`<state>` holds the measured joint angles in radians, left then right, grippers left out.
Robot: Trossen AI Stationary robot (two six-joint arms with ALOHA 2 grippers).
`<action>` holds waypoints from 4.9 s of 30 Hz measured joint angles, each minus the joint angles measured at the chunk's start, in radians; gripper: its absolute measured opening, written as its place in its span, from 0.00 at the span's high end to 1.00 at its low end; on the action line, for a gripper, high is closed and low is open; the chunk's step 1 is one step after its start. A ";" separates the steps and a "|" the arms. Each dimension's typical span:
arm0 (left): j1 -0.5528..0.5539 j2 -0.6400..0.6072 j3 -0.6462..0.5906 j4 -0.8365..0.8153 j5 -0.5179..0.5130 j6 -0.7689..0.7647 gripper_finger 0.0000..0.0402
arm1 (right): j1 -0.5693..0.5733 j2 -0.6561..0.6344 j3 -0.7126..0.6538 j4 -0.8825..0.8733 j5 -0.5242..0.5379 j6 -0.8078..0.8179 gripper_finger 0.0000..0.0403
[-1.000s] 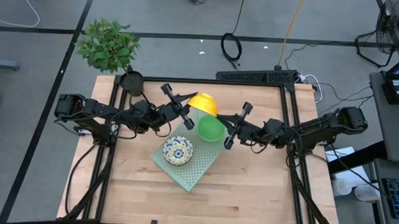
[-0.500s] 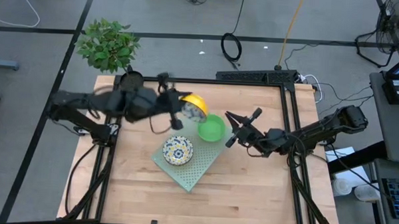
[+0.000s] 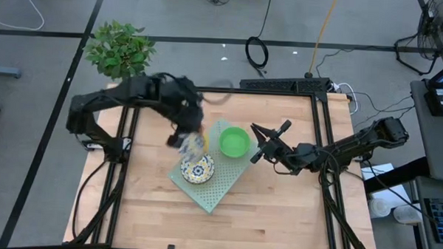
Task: Pick & Place Mini bowls
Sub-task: Stack the patterned bowl on the patterned bowl on the shelf, then return to Home Position
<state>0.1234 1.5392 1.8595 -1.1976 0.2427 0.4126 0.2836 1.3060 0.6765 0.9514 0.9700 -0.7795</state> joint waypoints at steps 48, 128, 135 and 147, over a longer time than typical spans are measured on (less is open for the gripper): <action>-0.014 0.314 0.000 -0.146 0.096 -0.269 0.78 | 0.000 0.000 0.000 -0.015 0.002 0.008 0.96; -0.072 -1.314 -1.845 1.485 0.043 -0.443 0.77 | 0.023 -1.091 -0.660 -0.799 -0.709 0.715 0.96; -0.072 -1.314 -1.845 1.486 0.043 -0.444 0.77 | 0.023 -1.091 -0.661 -0.808 -0.709 0.748 0.96; -0.072 -1.314 -1.845 1.486 0.043 -0.444 0.77 | 0.023 -1.092 -0.661 -0.803 -0.710 0.734 0.96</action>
<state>0.0509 0.2253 0.0147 0.2882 0.2859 -0.0311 0.3068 0.2144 0.0151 0.1486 0.2605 -0.0452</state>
